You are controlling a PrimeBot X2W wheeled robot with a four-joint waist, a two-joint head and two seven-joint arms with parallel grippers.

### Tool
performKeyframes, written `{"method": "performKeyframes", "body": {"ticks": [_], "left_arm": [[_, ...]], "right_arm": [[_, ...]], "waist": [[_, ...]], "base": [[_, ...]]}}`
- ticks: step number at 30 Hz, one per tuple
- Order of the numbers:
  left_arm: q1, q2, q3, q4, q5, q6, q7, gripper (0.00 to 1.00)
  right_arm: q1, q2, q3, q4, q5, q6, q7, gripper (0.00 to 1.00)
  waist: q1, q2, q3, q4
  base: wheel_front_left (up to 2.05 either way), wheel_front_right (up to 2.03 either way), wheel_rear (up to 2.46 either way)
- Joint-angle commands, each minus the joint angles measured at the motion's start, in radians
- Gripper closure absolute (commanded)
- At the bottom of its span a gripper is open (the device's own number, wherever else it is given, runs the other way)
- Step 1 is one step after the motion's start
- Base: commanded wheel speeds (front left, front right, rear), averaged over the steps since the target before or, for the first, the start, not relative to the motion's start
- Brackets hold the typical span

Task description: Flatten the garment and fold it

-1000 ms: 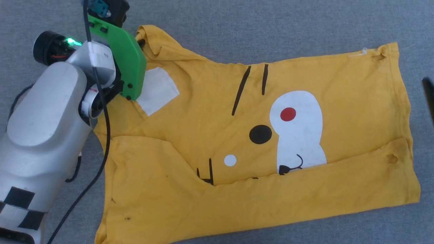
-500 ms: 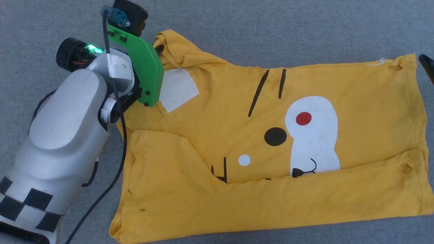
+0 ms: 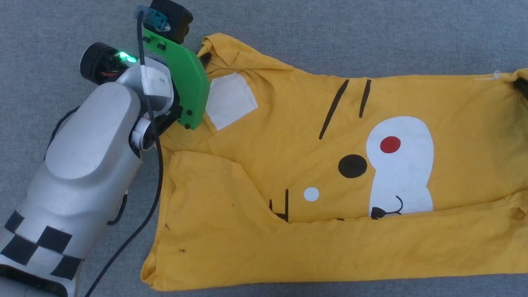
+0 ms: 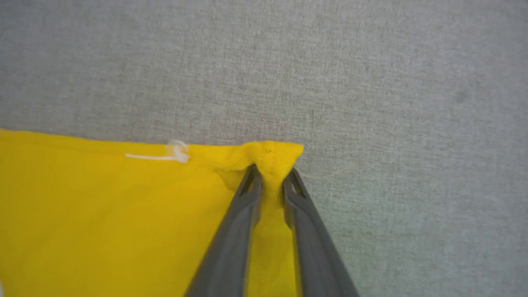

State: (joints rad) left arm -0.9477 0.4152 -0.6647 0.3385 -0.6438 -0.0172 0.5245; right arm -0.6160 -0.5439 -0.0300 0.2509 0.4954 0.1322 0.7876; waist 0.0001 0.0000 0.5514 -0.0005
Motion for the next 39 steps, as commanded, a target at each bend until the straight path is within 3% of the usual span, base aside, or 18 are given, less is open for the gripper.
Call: {"method": "performKeyframes", "body": {"ticks": [1, 12, 19, 29, 39], "left_arm": [[-0.009, 0.007, -0.003, 0.008, 0.004, -0.002, -0.008, 1.00], [0.004, 0.035, 0.043, -0.012, 0.023, 0.001, -0.187, 1.00], [0.102, 0.079, 0.064, -0.123, 0.040, 0.008, -0.333, 1.00], [0.384, 0.171, 0.082, -0.425, 0.082, 0.129, -0.459, 1.00], [0.641, 0.177, 0.032, -0.561, 0.089, 0.236, -0.501, 1.00]], "right_arm": [[-0.004, 0.007, 0.005, 0.013, -0.001, -0.002, -0.001, 1.00], [-0.018, -0.024, 0.004, -0.025, 0.018, -0.002, -0.140, 1.00], [0.068, -0.044, -0.014, -0.115, 0.052, -0.002, -0.243, 1.00], [0.323, -0.014, -0.090, -0.231, 0.071, -0.002, -0.343, 1.00], [0.529, 0.067, -0.145, -0.274, 0.079, -0.002, -0.402, 1.00]], "waist": [[-0.0001, 0.0000, -0.002, 0.000], [-0.0001, 0.0000, -0.050, -0.012], [-0.0001, 0.0000, -0.107, -0.013], [-0.0001, 0.0000, -0.188, -0.009], [-0.0001, 0.0000, -0.244, -0.003]], "base": [[0.00, 0.00, 0.00], [0.00, 0.00, 0.00], [0.00, 0.00, 0.00], [0.00, 0.00, 0.00], [0.00, 0.00, 0.00]]}}
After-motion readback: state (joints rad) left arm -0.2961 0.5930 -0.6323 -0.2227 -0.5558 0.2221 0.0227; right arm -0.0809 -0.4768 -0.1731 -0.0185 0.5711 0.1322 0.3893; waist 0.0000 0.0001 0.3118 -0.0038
